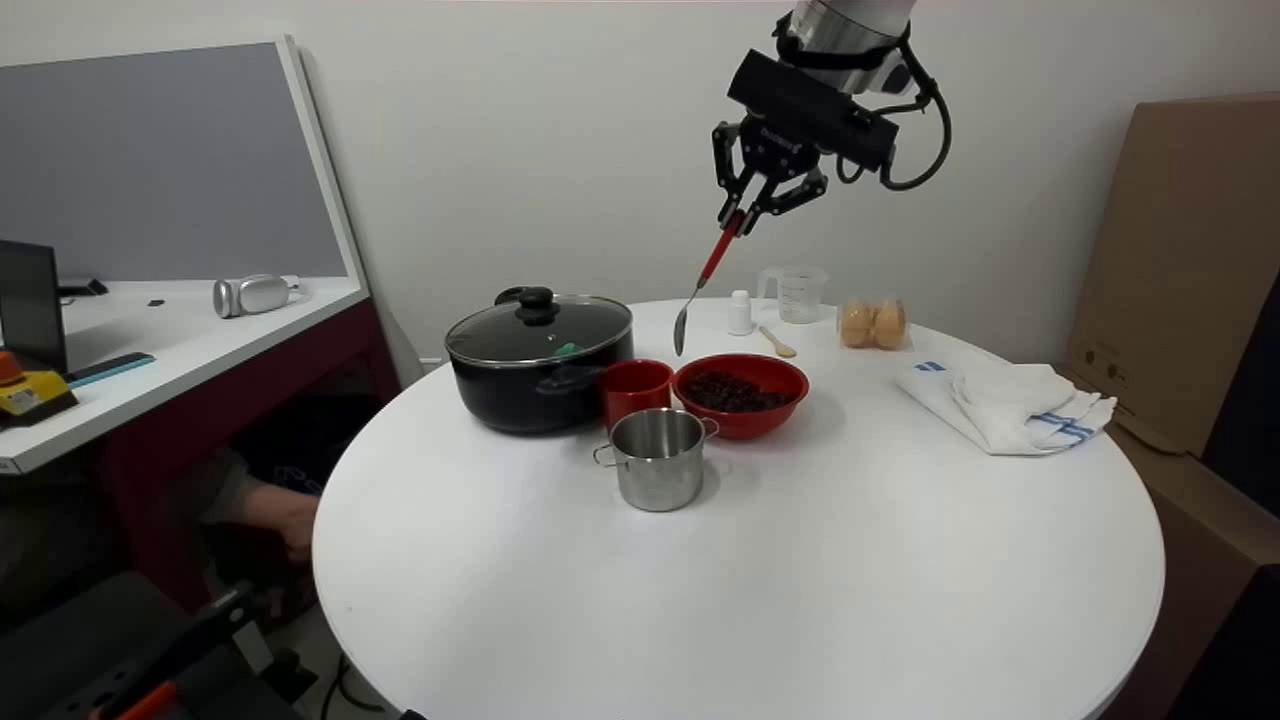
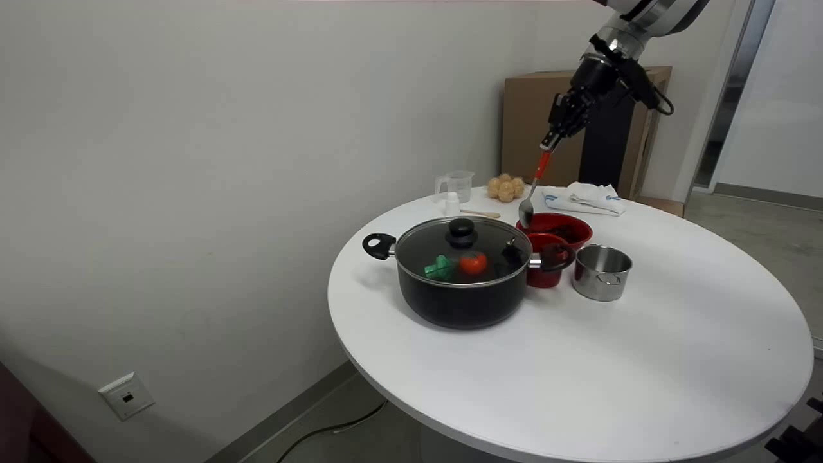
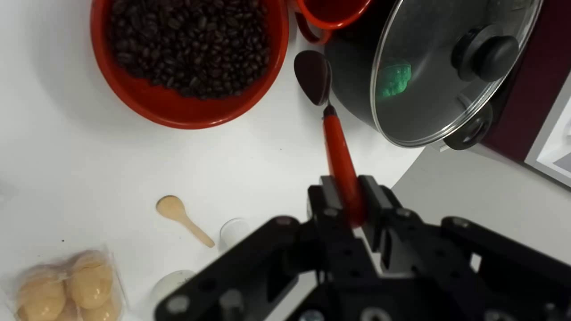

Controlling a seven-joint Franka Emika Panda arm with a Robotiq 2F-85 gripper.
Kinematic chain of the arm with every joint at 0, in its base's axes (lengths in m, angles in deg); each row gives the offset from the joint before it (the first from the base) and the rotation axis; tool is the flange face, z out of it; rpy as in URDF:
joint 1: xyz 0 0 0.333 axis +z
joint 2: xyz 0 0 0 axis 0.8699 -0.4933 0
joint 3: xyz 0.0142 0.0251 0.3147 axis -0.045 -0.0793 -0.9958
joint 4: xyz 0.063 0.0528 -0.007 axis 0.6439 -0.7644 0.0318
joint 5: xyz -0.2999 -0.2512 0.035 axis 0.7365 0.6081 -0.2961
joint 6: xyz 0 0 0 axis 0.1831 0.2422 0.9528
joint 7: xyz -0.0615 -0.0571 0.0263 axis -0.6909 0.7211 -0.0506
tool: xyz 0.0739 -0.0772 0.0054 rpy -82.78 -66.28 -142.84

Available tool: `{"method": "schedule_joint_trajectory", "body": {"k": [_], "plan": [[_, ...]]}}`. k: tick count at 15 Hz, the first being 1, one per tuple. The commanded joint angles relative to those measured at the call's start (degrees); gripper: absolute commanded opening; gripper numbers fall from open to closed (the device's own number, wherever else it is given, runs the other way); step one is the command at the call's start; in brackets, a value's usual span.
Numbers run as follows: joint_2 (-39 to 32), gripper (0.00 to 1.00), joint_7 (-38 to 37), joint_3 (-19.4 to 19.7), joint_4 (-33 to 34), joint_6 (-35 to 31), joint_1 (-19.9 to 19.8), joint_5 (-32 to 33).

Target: Remove the spoon from the cup and stir in the bowl

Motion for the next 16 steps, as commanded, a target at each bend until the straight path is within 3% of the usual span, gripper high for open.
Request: {"method": "schedule_joint_trajectory", "body": {"k": [1, 16], "plan": [[0.44, 0.04, 0.37, 1.12, 0.18, 1.67, -0.40, -1.60], [-0.96, 0.04, 0.73, 2.02, -0.23, 0.62, -0.64, -1.32]]}}
